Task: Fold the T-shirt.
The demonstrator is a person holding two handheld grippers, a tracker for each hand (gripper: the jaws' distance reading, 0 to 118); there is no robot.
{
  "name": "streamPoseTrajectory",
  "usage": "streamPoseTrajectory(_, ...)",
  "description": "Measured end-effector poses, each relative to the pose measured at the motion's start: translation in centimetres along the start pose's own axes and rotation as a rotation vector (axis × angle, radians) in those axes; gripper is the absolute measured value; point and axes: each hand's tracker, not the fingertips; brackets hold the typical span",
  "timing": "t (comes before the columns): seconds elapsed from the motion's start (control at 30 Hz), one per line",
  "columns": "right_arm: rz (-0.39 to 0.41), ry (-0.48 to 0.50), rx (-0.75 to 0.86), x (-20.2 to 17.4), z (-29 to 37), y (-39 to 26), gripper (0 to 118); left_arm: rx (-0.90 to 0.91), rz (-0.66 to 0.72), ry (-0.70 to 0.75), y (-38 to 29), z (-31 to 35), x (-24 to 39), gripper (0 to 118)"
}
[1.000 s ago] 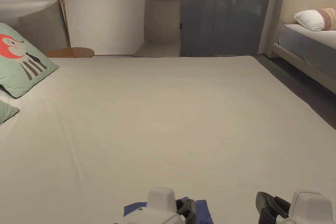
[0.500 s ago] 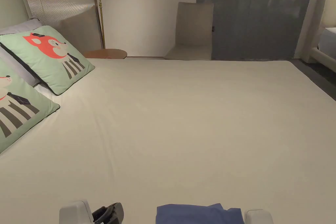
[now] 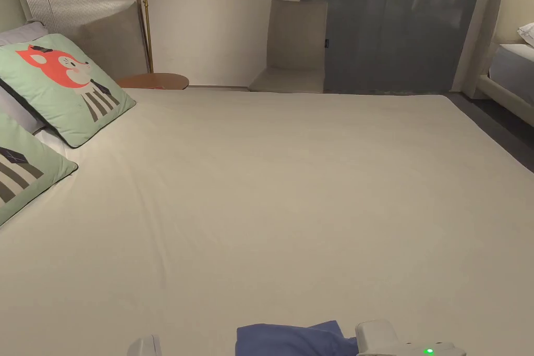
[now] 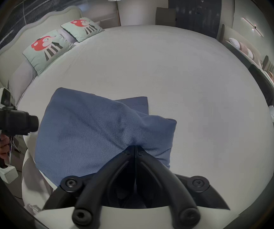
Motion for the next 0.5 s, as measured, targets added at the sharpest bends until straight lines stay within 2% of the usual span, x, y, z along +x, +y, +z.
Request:
streamPoseTrajectory(0.07,0.001,0.013,-0.013,0.4,-0.7,0.0,1,-0.054,0.008,-0.038,-0.4,-1.3,0.9,103)
streamPoseTrajectory(0.17,-0.020,0.041,-0.025,1.3,-1.0,0.2,1,-0.062,0.060,-0.138,0.2,-3.0,-0.7,104)
streamPoseTrajectory(0.23,-0.039,0.053,-0.025,1.0,-0.4,0.2,1,-0.052,0.096,-0.152,0.2,-4.2,-1.3,104)
streamPoseTrajectory(0.27,-0.047,0.059,-0.022,1.1,-0.3,0.1,1,-0.054,0.108,-0.185,0.2,-4.7,-1.5,100)
streamPoseTrajectory(0.3,-0.060,0.066,-0.016,1.3,-0.3,0.0,1,-0.043,0.116,-0.211,-0.3,-4.6,1.3,93)
streamPoseTrajectory(0.33,-0.088,0.073,-0.008,1.4,0.0,-0.4,1,-0.039,0.128,-0.211,-0.4,-4.9,1.7,80)
streamPoseTrajectory(0.4,-0.132,0.094,0.005,1.9,0.2,-0.8,1,-0.042,0.131,-0.117,-0.8,-5.8,2.1,43)
streamPoseTrajectory(0.43,-0.157,0.101,0.013,2.0,0.2,-0.8,1,-0.031,0.091,-0.062,-0.4,-5.4,0.5,33)
streamPoseTrajectory(0.5,-0.208,0.133,0.038,2.4,0.7,-1.0,1,-0.025,0.106,-0.106,-0.5,-5.0,0.2,29)
